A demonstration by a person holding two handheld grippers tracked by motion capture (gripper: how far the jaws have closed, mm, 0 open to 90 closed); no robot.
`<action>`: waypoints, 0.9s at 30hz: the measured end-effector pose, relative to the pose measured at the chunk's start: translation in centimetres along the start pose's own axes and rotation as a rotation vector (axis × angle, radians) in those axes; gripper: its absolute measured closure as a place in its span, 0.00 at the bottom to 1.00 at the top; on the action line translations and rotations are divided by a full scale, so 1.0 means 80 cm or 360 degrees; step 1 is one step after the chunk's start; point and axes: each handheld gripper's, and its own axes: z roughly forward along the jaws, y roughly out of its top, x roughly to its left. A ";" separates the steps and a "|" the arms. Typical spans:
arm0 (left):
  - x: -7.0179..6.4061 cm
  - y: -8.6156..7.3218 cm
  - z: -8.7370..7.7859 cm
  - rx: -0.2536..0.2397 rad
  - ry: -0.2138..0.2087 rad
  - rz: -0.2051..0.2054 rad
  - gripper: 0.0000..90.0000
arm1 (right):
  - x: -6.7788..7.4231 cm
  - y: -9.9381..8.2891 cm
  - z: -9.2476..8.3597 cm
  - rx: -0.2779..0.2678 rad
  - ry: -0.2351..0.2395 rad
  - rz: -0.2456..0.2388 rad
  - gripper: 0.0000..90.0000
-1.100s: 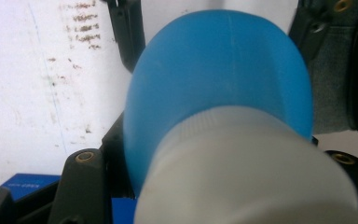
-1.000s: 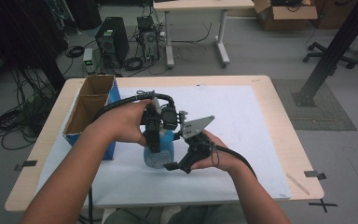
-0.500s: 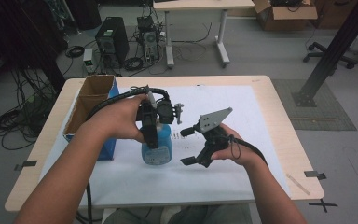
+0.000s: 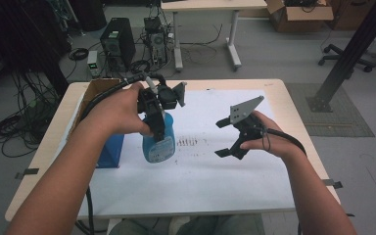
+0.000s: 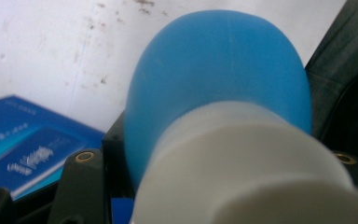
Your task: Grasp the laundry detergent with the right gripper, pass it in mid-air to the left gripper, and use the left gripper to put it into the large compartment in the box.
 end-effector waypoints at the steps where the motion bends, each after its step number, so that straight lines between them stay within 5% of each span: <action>1: 0.004 -0.001 -0.006 -0.0004 -0.0004 -0.0071 0.43 | -0.002 0.000 -0.003 0.0039 -0.0004 -0.0002 0.02; 8: 0.022 -0.004 -0.025 -0.0018 0.0004 -0.0278 0.43 | -0.012 0.000 -0.013 0.0225 -0.0029 -0.0005 0.02; 9: 0.029 -0.006 -0.033 -0.0033 0.0009 -0.0370 0.43 | -0.014 -0.001 -0.014 0.0285 -0.0037 -0.0015 0.02; 10: 0.029 -0.006 -0.033 -0.0033 0.0009 -0.0370 0.43 | -0.014 -0.002 -0.014 0.0319 -0.0045 -0.0020 0.02; 11: 0.037 -0.010 -0.040 -0.0063 0.0001 -0.0467 0.43 | -0.015 -0.002 -0.014 0.0353 -0.0058 -0.0025 0.02; 13: 0.041 -0.013 -0.044 -0.0068 -0.0005 -0.0506 0.43 | -0.015 -0.003 -0.014 0.0379 -0.0062 -0.0022 0.03; 14: 0.047 -0.017 -0.051 -0.0104 -0.0012 -0.0588 0.43 | -0.016 -0.005 -0.014 0.0415 -0.0061 -0.0023 0.03; 27: 0.093 -0.050 -0.096 -0.0125 0.0034 -0.0954 0.43 | -0.019 -0.008 -0.015 0.0444 -0.0043 -0.0018 0.03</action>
